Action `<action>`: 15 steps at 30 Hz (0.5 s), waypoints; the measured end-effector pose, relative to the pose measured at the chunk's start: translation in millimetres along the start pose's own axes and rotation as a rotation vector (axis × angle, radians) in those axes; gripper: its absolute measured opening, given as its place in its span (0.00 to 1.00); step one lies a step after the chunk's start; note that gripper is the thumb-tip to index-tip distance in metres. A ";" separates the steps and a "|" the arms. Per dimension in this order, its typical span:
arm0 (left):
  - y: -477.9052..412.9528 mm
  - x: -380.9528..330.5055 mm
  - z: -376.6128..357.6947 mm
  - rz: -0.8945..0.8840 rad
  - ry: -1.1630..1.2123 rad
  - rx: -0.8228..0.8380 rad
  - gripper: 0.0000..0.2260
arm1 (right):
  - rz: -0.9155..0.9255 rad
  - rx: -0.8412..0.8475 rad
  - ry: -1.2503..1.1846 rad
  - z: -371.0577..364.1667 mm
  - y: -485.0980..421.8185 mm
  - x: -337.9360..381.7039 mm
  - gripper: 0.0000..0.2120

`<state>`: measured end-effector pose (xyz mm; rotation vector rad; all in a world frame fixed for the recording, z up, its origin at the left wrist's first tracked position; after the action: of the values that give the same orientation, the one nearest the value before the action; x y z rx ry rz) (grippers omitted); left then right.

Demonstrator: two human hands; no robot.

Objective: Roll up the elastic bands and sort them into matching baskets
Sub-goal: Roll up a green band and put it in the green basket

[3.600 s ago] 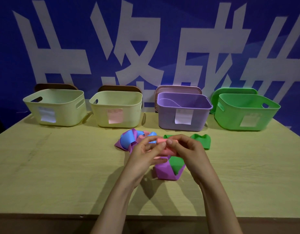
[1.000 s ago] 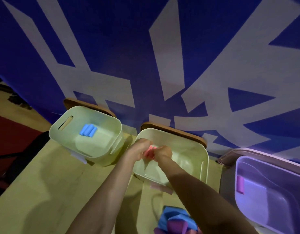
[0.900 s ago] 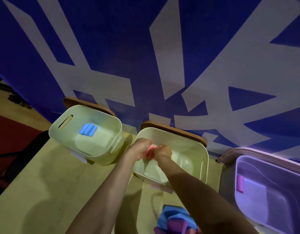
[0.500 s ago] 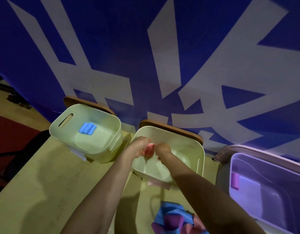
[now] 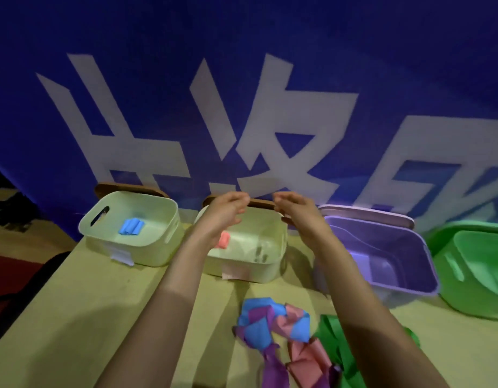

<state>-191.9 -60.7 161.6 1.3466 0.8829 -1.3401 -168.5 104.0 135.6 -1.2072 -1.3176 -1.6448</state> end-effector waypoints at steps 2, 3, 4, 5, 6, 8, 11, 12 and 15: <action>26.5 -19.8 -28.4 -0.101 0.025 0.061 0.07 | 0.105 -0.053 -0.030 33.7 38.3 11.6 0.07; 39.6 -26.6 -44.8 -0.143 0.040 0.094 0.08 | 0.152 -0.080 -0.043 50.2 56.4 13.7 0.07; 51.8 -31.3 -61.9 -0.180 0.055 0.119 0.08 | 0.191 -0.109 -0.059 66.6 74.6 14.8 0.07; 64.1 -35.0 -79.2 -0.216 0.074 0.140 0.09 | 0.221 -0.141 -0.075 83.5 91.2 13.3 0.07; 74.6 -36.5 -95.0 -0.247 0.094 0.161 0.09 | 0.242 -0.173 -0.087 99.6 105.9 10.5 0.07; 91.9 -32.3 -124.5 -0.288 0.122 0.218 0.08 | 0.269 -0.235 -0.093 130.4 132.2 0.9 0.07; 108.0 -11.5 -161.1 -0.291 0.128 0.287 0.07 | 0.282 -0.303 -0.130 166.6 162.9 -23.5 0.07; 112.1 -1.9 -171.8 -0.278 0.128 0.300 0.07 | 0.275 -0.323 -0.138 175.9 170.7 -33.5 0.07; 124.5 36.1 -197.7 -0.226 0.070 0.335 0.07 | 0.225 -0.349 -0.132 196.0 183.8 -73.9 0.07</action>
<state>-18.1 94.8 122.6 1.5932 0.9060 -1.6802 70.1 247.9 134.1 -1.6304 -0.9503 -1.6964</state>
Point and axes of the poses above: each hand's wrist, its own y-axis away from the middle knuckle, its own z-axis out of the back of the hand, x = y × z, the point moved 3 cm from there along -y, towards the middle knuckle, and after that the axes turned 7 degrees about -z, right-handed, at the moved point
